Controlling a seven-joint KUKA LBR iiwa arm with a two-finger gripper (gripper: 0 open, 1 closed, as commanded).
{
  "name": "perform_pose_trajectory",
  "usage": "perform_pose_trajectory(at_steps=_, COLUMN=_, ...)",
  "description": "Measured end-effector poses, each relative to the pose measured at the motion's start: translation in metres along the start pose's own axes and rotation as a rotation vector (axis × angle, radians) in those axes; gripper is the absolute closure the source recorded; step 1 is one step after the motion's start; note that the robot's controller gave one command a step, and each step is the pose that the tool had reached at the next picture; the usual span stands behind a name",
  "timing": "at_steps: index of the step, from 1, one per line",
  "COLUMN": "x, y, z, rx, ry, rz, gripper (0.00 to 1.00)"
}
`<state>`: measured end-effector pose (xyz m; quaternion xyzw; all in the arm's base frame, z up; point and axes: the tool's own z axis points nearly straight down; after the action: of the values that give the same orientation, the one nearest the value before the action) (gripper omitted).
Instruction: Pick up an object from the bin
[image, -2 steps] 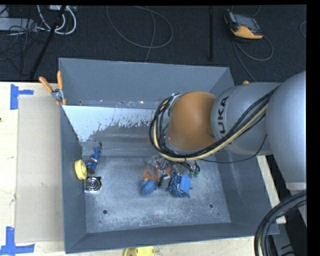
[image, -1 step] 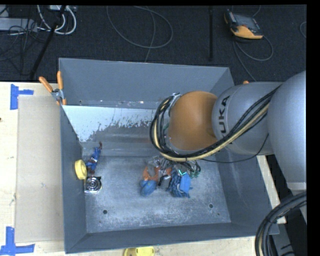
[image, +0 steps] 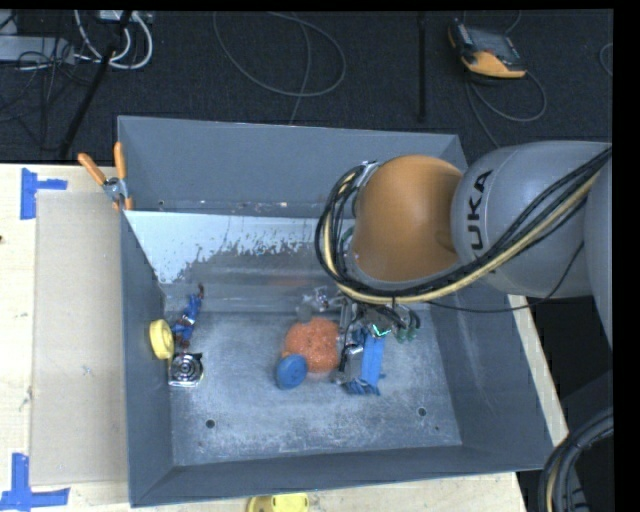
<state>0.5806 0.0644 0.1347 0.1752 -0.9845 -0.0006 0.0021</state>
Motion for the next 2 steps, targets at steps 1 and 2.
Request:
perform_pose_trajectory(at_steps=1, x=0.002, y=-0.004, z=-0.013, rx=0.006, ry=-0.020, rz=-0.013, gripper=0.00)
perform_pose_trajectory(at_steps=2, x=0.018, y=-0.006, z=0.053, rx=0.002, ry=-0.008, rz=-0.018, gripper=0.00)
